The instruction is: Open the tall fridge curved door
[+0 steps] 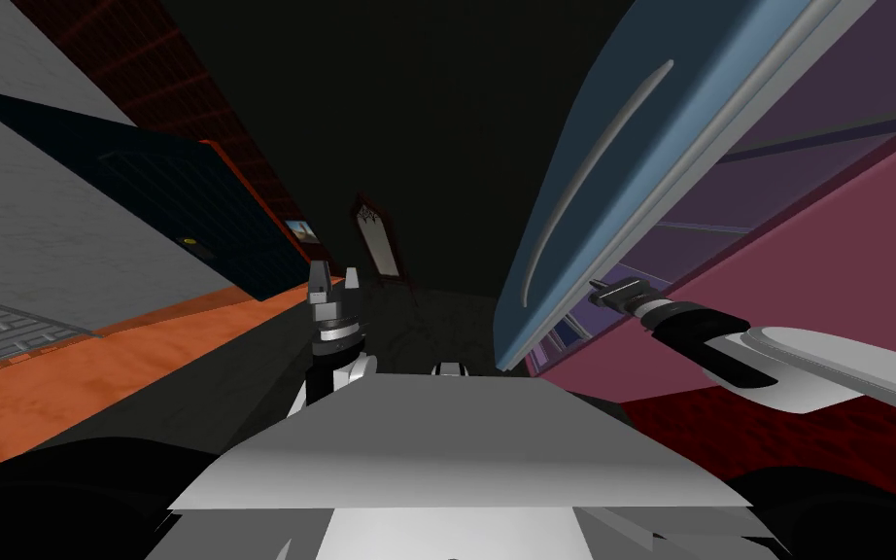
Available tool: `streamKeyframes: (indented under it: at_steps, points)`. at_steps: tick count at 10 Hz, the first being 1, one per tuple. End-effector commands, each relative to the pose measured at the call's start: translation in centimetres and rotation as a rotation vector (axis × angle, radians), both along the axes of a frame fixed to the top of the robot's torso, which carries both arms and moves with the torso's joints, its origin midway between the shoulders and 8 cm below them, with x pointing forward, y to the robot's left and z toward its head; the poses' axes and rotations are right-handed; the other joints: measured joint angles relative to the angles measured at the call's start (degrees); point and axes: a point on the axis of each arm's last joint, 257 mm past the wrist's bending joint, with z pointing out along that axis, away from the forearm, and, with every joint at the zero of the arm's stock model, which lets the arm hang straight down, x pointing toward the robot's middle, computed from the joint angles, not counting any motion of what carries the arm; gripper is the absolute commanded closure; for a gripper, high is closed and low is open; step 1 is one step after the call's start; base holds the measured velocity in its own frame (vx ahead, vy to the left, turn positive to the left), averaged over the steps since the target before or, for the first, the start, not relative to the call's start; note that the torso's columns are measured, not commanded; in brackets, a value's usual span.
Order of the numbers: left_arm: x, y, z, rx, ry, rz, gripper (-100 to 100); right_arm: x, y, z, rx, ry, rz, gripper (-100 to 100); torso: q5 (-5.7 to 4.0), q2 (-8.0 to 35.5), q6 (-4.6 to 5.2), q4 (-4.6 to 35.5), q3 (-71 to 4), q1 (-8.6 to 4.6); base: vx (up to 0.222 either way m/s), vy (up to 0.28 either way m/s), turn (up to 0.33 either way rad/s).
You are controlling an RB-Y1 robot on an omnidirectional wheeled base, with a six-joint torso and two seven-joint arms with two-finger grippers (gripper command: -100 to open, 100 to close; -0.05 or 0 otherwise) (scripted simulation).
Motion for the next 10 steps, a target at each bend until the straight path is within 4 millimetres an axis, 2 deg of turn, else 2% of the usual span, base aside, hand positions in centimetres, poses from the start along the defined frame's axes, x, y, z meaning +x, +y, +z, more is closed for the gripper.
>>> streamKeyframes:
  at_steps: [1,3,4,5,9,10]
  points:
    - [0.0,0.0,0.0,0.000,0.000,0.000,0,0.7,0.9,1.1,-0.008,-0.019,-0.007,100,-0.01,0.06,0.03,0.08,0.04,-0.18,0.093,0.069,-0.082]
    - [0.0,0.0,0.0,0.000,0.000,0.000,0,0.6,-0.1,1.5,-0.014,-0.032,-0.045,100,0.12,-0.38,-0.07,-0.14,-0.23,0.50,0.070,0.097,-0.046]
    - [0.0,0.0,0.0,0.000,0.000,0.000,0,0.8,1.6,1.2,-0.007,-0.020,-0.022,100,0.14,-0.41,-0.20,-0.12,-0.28,0.37,0.072,0.124,-0.055]
    - [0.0,0.0,0.0,0.000,0.000,0.000,0,0.7,1.2,1.3,-0.010,-0.025,-0.038,100,0.12,-0.43,-0.09,-0.16,-0.24,0.57,0.102,0.135,-0.045]
    - [0.0,0.0,0.0,0.000,0.000,0.000,0,0.6,0.4,1.6,-0.014,-0.036,-0.068,100,0.11,-0.25,-0.11,0.05,-0.20,-0.07,0.008,0.031,0.002]
    - [0.0,0.0,0.0,0.000,0.000,0.000,0,0.8,2.0,1.3,-0.008,-0.025,-0.054,100,0.18,-0.30,-0.09,0.05,-0.23,0.08,0.077,0.075,-0.088]
